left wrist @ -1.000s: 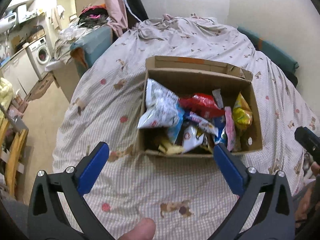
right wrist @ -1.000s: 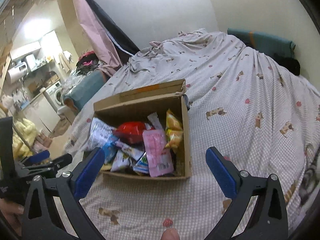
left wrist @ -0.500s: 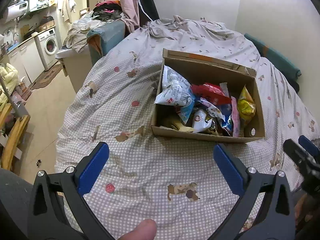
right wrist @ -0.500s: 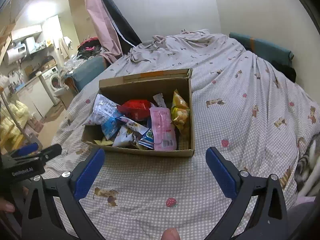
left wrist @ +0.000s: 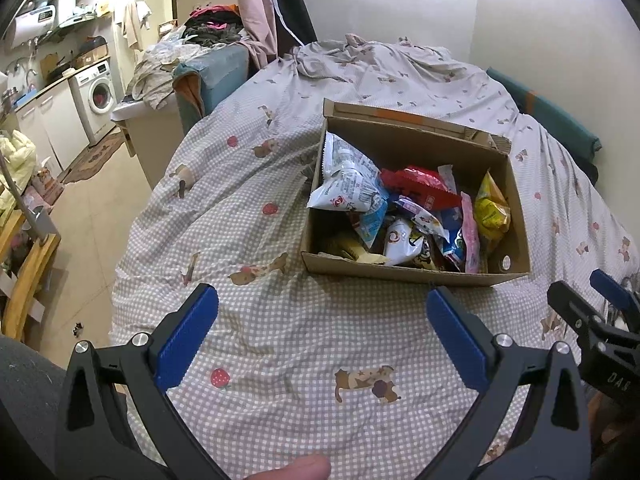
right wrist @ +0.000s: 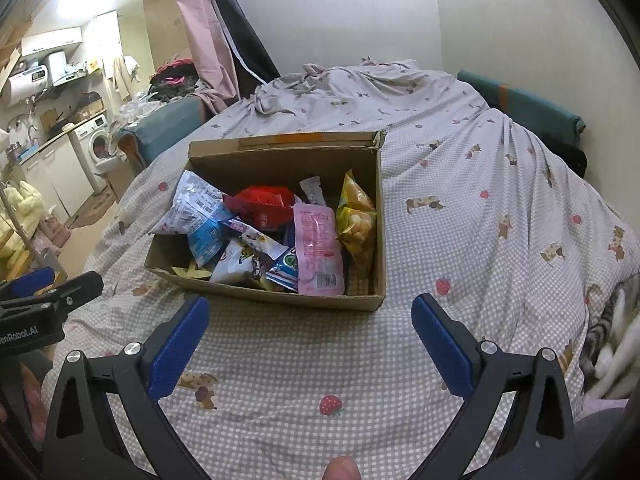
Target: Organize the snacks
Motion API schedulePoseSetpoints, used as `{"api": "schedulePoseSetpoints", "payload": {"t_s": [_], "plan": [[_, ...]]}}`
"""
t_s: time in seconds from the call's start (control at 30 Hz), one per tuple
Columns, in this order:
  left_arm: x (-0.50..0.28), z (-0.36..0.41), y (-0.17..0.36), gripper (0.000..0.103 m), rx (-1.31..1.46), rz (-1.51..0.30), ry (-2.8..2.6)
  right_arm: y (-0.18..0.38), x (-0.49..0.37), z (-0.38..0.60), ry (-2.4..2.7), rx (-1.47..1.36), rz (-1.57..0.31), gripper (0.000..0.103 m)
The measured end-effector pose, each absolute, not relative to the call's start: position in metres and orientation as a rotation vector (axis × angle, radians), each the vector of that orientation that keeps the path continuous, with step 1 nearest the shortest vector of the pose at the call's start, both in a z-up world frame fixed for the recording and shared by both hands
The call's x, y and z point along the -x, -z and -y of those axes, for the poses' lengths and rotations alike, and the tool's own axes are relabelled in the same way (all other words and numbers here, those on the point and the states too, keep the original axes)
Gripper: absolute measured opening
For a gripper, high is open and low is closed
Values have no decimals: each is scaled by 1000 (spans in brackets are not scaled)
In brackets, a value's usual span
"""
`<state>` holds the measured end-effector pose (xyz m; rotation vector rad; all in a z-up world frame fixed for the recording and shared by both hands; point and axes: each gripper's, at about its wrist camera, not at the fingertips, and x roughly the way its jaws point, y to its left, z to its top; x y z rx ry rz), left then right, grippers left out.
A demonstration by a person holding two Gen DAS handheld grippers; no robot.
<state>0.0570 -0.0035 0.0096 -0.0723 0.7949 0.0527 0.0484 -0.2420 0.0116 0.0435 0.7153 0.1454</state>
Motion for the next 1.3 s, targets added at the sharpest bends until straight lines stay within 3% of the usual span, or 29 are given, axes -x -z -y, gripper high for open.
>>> {"api": "schedulePoseSetpoints", "payload": {"t_s": [1.3], "plan": [[-55,8,-10,103,53,-787,-47,-10,-52,245,-141,-57,-725,103]]}}
